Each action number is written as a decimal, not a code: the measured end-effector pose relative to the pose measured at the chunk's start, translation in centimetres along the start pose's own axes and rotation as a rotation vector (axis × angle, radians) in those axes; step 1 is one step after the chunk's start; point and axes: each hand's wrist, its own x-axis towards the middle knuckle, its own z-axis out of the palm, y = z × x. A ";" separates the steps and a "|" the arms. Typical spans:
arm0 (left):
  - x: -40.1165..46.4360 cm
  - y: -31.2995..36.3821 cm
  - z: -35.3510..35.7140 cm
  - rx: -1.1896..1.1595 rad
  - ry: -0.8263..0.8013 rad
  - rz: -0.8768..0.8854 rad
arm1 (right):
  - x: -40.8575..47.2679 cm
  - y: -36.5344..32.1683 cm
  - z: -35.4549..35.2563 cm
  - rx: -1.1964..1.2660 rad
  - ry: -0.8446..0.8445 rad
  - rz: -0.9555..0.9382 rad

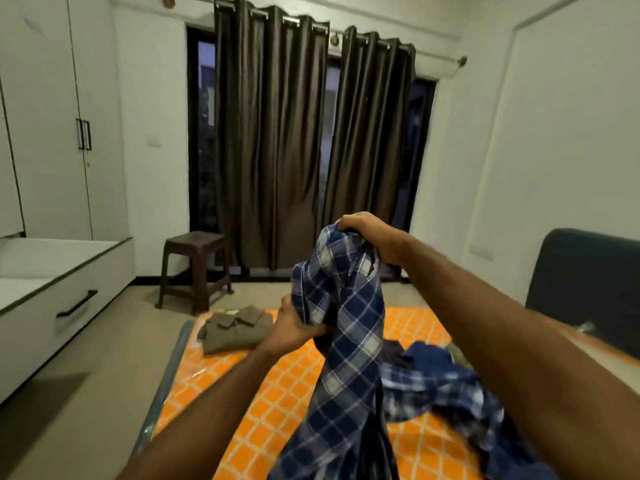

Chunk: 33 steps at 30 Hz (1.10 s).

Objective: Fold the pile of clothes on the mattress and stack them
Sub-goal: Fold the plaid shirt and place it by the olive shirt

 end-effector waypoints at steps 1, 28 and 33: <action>0.3 -0.1 0.0 -0.051 0.058 0.010 | -0.5 -1.6 -0.7 0.000 -0.028 -0.024; 2.4 19.4 -18.0 0.750 0.474 0.485 | -5.0 -8.7 -17.2 -0.212 0.436 -0.214; 1.2 22.9 -19.3 0.562 0.534 0.566 | -3.0 -9.1 -16.6 -0.612 0.732 -0.197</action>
